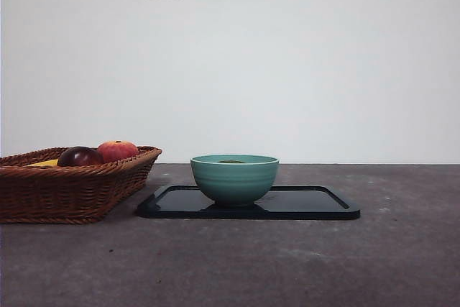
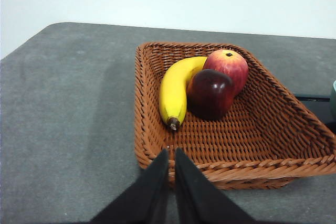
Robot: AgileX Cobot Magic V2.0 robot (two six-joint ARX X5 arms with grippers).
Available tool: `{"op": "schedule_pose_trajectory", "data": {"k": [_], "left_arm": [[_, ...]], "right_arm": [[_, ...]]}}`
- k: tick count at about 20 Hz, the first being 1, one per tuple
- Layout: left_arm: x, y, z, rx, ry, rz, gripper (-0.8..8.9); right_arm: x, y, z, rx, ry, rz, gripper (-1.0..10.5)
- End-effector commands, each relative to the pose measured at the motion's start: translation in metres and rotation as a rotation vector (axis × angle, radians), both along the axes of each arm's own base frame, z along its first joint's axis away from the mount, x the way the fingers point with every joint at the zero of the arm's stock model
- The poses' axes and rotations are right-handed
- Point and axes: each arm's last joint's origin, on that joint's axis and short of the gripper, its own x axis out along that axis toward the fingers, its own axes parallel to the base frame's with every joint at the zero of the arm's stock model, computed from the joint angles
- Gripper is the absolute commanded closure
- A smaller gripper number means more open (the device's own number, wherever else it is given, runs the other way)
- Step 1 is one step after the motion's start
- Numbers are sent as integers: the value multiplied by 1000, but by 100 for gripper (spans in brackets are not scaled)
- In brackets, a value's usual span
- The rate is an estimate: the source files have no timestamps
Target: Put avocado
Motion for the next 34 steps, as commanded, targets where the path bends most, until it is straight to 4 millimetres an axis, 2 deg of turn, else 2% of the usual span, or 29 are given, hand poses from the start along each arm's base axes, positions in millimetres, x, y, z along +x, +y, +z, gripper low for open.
{"op": "schedule_pose_trajectory", "data": {"k": [1,6,25,28,30,31,34], "left_arm": [[1,0,-9,27,30,-7,795],[1,0,-9,116,24,-21,795],[1,0,-8,104,21,-20,795],[1,0,-8,104,21,-20,795],[1,0,-8,104,21,-20,795],[1,0,-8,104,21,-20,795],[1,0,-8,104,21,-20,795]], "right_arm": [[0,0,2,11,-4,1,927],[0,0,2,11,-4,1,927],[0,0,2,11,-4,-18,927],[3,-5,3,-58,-118,-108,927],[11,-6,0,-77,-260,-186,927],[17,-6,-5,-76,-332,-219,927],[40,-7,-36,-57,-518,-330,927]]}}
